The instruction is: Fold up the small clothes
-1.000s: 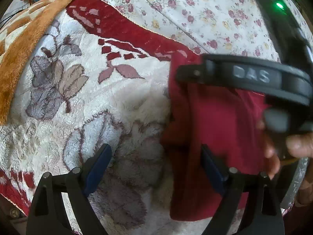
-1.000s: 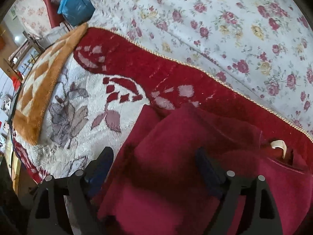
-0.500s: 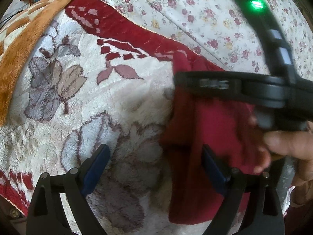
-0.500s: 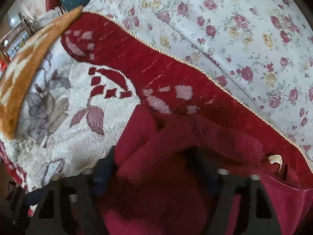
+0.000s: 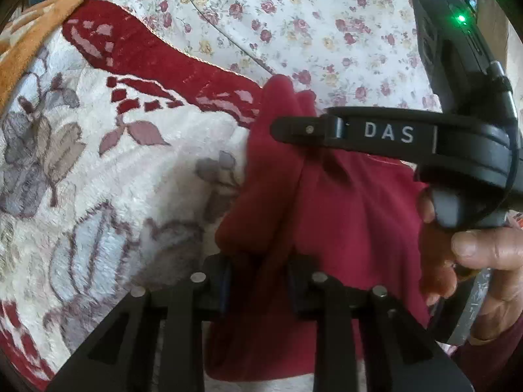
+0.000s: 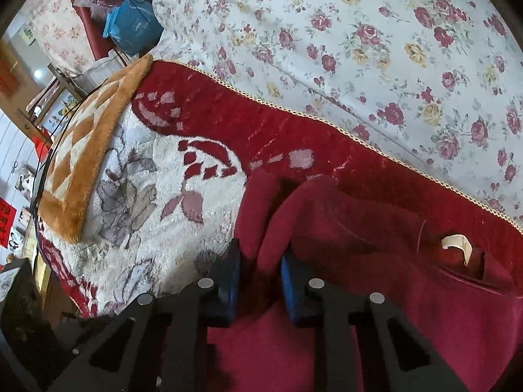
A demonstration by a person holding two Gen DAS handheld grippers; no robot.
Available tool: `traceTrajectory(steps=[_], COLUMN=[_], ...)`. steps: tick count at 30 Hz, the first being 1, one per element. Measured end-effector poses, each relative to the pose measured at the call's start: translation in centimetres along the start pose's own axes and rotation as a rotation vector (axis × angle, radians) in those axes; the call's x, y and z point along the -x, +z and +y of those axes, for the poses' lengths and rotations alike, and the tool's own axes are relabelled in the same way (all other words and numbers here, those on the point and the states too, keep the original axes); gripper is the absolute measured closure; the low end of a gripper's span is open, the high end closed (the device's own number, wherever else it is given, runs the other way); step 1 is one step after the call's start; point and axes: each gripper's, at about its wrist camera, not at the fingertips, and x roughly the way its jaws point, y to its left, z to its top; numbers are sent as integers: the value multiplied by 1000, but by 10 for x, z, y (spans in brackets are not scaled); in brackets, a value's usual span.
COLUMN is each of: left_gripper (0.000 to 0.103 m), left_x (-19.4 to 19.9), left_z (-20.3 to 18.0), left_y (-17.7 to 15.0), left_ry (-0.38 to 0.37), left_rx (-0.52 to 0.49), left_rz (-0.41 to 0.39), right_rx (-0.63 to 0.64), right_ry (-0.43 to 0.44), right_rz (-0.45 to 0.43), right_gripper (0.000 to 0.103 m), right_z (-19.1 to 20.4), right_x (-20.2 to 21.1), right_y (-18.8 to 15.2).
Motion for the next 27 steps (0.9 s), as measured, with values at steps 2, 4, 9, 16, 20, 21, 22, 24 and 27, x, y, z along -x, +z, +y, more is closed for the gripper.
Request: traceTrajectory(steps=[2,4,9,16,20,21,22,24,27], left_gripper=[79,80,80,83,84,84,84,84,84], left_x=[0,0,2,6,6,6,7,7,8], left_z=[-6,-8,-12,-11,-11,-12,-11,-11,-10], left_y=[-2,-2,-2,-3,-4,-4,-4,-4,-5], left_ry=[24,29,39,27,28,28,27,20,10], left_rx=[-34,-44,-51,-42,-44,-45,-44,-39,-35], left_rz=[-4,-7,-7,-11,-11,-11,-11,-11,-8], right_rx=[6,6,-9,-8,-2,-3,-12,-51,-66], right_ry=[-4,-4,3,-7,-9,-5,-3,0,-3], right_rz=[5,9,8,22,51,65,78,97,116], right_gripper=[80,80,80,77,69,55,35,19,18], right_z=[0,-1,-3,0,3,5,5,5,10], right_x=[2,2,3,1,-3,-5,-8,-12,-22], right_y=[0,0,-2,-1,3,4,6,9,15])
